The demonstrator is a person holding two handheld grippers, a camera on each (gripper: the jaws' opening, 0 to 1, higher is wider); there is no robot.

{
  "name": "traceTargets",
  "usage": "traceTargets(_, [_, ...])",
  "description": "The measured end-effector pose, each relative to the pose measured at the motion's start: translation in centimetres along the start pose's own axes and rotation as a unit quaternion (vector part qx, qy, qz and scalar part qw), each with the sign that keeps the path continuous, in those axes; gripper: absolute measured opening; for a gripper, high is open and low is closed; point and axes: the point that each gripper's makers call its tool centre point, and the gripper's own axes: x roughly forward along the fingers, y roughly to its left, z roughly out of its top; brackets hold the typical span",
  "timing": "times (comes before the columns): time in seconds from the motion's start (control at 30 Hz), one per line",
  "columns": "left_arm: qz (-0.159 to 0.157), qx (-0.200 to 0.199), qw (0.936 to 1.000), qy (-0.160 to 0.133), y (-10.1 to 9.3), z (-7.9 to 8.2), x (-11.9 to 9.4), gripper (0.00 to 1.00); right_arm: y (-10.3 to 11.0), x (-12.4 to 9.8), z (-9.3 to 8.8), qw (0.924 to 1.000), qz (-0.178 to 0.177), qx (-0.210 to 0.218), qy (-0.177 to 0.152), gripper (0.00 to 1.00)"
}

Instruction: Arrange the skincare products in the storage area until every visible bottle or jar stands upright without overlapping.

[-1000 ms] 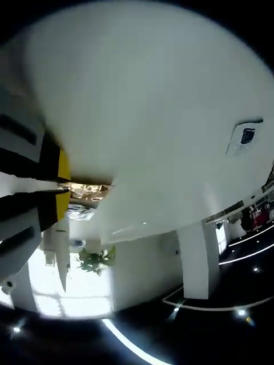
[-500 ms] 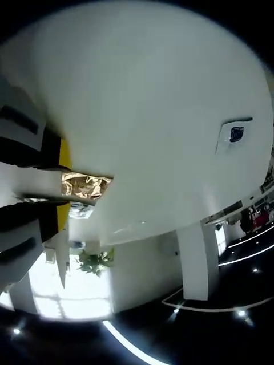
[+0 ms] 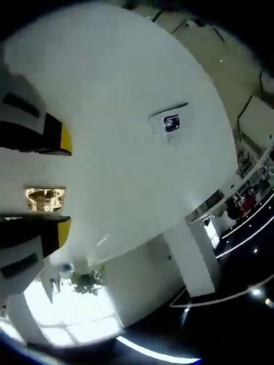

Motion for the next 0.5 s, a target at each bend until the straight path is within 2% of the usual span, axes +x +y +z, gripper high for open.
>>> traceTargets(0.07, [0.027, 0.054, 0.9980, -0.018, 1.2, 1.8, 0.2, 0.59, -0.4, -0.1, -0.2, 1.0000, -0.005, 0.003, 0.002, 0.46])
traceTargets(0.13, [0.059, 0.134, 0.9884, -0.040, 2.2, 4.3, 0.6, 0.74, -1.0, 0.0, -0.5, 0.9999, -0.009, 0.001, 0.011, 0.46])
traceTargets(0.17, [0.063, 0.142, 0.9870, -0.042, 2.2, 4.5, 0.7, 0.80, -1.0, 0.0, -0.6, 0.9999, -0.009, 0.001, 0.013, 0.46])
traceTargets(0.23, [0.093, 0.186, 0.9773, -0.041, 3.0, 5.9, 1.1, 0.88, -1.4, 0.2, -0.6, 0.9998, -0.009, -0.001, 0.018, 0.46])
traceTargets(0.3, [0.132, 0.267, 0.9548, -0.008, 4.3, 6.6, 1.6, 0.91, -1.7, 0.4, -0.6, 0.9997, -0.009, 0.001, 0.022, 0.46])
traceTargets(0.37, [0.150, 0.343, 0.9262, 0.040, 5.2, 6.8, 2.3, 0.93, -1.8, 0.8, -0.7, 0.9996, -0.009, 0.002, 0.027, 0.46])
traceTargets(0.47, [0.140, 0.392, 0.9053, 0.081, 5.2, 6.7, 3.3, 0.91, -1.9, 1.0, -0.9, 0.9994, -0.007, -0.009, 0.033, 0.46])
traceTargets(0.5, [0.140, 0.400, 0.9017, 0.084, 5.2, 7.0, 3.4, 0.91, -2.0, 1.1, -1.0, 0.9993, -0.006, -0.008, 0.036, 0.46])
